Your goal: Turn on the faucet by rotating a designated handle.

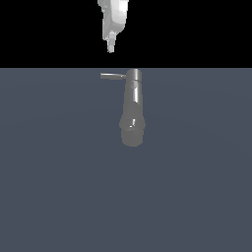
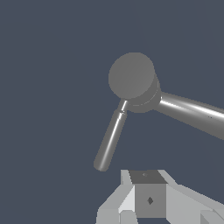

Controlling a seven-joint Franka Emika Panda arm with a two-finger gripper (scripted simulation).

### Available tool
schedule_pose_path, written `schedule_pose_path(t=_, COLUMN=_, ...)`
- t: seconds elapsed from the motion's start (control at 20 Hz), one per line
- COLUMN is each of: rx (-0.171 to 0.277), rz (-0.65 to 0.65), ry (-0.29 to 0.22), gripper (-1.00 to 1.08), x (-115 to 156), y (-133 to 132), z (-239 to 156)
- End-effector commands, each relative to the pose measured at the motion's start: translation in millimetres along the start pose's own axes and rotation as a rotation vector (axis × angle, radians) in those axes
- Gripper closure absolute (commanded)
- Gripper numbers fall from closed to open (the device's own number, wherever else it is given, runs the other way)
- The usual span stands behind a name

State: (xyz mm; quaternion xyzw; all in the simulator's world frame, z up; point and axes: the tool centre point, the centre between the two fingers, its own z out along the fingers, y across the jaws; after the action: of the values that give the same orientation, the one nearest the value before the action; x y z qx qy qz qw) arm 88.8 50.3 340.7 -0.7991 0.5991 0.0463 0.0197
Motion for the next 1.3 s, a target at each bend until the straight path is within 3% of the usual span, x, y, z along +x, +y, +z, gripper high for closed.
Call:
schedule_pose_path(t=0.0, rx=-0.004, rz=0.066, ry=0.008, gripper=1.08, x=1.7, y=-14.5, z=17.6)
schedule_pose_path(t=0.55, rx=-0.016, rz=0.28, ry=0.046, gripper=1.08, x=5.0, y=-57.7, z=83.6)
schedule_pose_path(t=1.25, rx=-0.018, rz=0.34, ry=0.059, gripper=1.08, x=4.9, y=-68.5, z=104.6)
